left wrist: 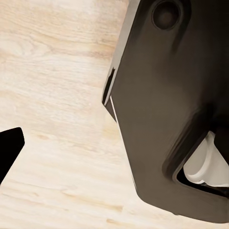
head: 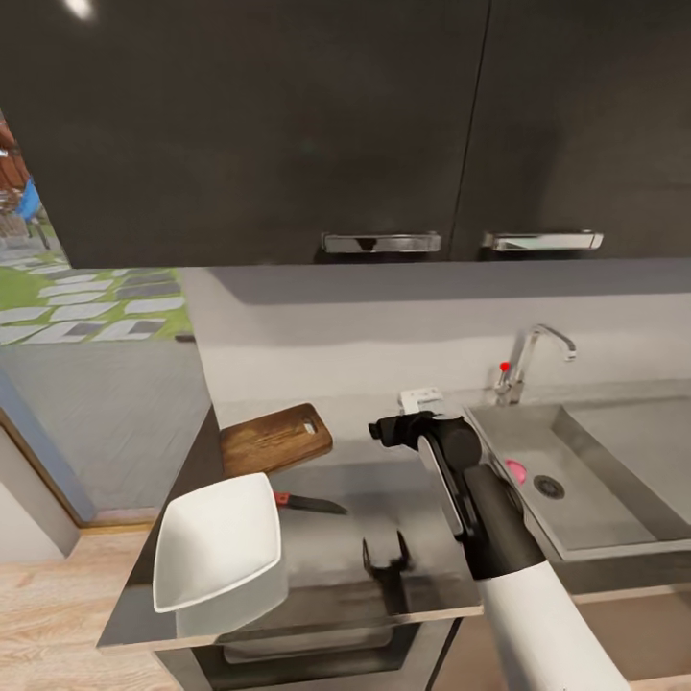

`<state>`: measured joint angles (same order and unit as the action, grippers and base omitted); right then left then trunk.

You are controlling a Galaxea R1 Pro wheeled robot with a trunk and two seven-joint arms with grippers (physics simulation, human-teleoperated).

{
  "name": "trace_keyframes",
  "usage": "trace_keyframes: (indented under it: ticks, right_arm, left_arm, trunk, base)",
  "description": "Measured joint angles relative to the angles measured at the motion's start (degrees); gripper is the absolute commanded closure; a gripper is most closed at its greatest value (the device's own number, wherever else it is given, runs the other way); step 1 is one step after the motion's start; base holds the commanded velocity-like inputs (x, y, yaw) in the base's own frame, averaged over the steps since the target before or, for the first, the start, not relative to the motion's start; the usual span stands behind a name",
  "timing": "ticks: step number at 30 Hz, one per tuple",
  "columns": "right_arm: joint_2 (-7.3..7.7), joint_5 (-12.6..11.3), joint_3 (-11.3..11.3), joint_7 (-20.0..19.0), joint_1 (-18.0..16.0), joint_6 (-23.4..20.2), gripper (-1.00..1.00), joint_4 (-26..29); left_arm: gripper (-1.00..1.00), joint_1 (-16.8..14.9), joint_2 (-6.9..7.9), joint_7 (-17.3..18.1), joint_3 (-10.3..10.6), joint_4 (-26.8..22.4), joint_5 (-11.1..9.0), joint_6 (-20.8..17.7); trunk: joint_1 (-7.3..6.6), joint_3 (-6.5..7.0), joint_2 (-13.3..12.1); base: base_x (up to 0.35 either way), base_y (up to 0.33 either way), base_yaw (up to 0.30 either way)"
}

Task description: In the kitchen, take the Vidalia onion out of the sink, dice it on the chopping board with the paring knife, put the diced onion into the bowl on the countertop, then place both the paring knife and the chopping board into the sink.

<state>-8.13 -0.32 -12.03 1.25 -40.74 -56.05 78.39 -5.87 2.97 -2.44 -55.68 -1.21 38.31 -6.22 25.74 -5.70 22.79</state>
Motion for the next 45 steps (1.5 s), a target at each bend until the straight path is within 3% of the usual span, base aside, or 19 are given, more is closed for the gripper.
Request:
trace_keyframes:
  ticks: [5,18,45]
  right_arm:
    - [-0.34,-0.3,-0.5,0.02,-1.45,-0.9,-1.0,-2.62]
    - [-0.38,-0.66,-2.09,-0.13,-1.91,-1.0,-1.0,-1.32]
    - [-0.35,-0.59,-2.21,-0.14,-1.91,-0.95,-1.0,-1.33]
  left_arm:
    - [-1.0,0.02,-0.06,0.0,0.0,0.0,0.0,0.0]
    - [-1.0,0.02,-0.07,0.0,0.0,0.0,0.0,0.0]
    - [-1.0,0.02,-0.07,0.0,0.0,0.0,0.0,0.0]
  trunk:
    - [0.01,0.0,0.0]
    - [0.01,0.0,0.0]
    - [0.01,-0.43,0.0]
  base:
    - [0.027,0.0,0.0]
    - [0.002,0.0,0.007]
    - [0.0,0.0,0.159]
